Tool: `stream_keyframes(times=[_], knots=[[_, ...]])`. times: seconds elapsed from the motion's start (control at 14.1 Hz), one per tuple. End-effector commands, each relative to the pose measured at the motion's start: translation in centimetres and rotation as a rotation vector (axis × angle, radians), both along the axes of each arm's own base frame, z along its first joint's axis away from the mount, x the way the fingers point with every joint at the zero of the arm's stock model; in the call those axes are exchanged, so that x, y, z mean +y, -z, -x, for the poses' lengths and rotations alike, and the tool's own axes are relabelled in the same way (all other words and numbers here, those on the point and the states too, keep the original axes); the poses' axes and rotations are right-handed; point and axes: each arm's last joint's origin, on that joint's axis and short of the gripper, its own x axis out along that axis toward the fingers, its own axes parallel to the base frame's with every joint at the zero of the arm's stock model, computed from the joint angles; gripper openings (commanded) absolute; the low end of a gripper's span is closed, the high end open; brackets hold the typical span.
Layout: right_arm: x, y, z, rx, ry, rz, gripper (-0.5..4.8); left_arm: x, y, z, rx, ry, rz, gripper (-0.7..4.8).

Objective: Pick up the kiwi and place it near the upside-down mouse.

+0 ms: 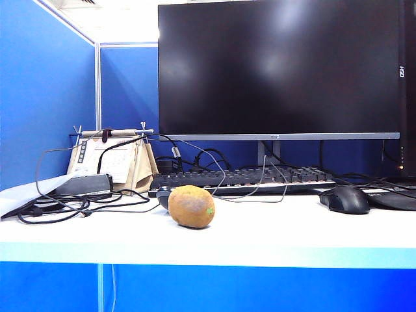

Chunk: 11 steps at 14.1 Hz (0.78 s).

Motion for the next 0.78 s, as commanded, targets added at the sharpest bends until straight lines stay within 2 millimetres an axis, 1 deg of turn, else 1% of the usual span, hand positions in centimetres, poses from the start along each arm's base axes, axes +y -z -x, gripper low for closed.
stream_keyframes(times=[0.07,0.14,0.21,0.28,0.5,0.78], knots=[[-0.6,2.0,0.7,-0.01,0.068,-0.091,0.13,-0.2,1.8,-0.3,-0.093,0.023,-0.022,0.3],[-0.6,2.6,0.8,0.001,0.067,-0.09,0.13,-0.2,2.7,-0.3,-0.103,0.021,-0.014,0.3],[-0.6,3.5,0.8,0.033,0.069,-0.087,0.13,-0.1,4.0,-0.2,-0.117,0.022,-0.002,0.3],[-0.7,4.4,0.9,0.079,0.072,-0.061,0.13,-0.1,4.8,-0.1,-0.117,0.024,0.0,0.3],[-0.7,5.2,1.0,0.154,0.077,-0.019,0.13,-0.1,4.9,-0.1,-0.111,0.023,-0.007,0.3],[-0.9,5.9,1.1,0.223,0.125,0.026,0.13,0.1,5.8,0.1,-0.032,0.024,-0.066,0.3]])
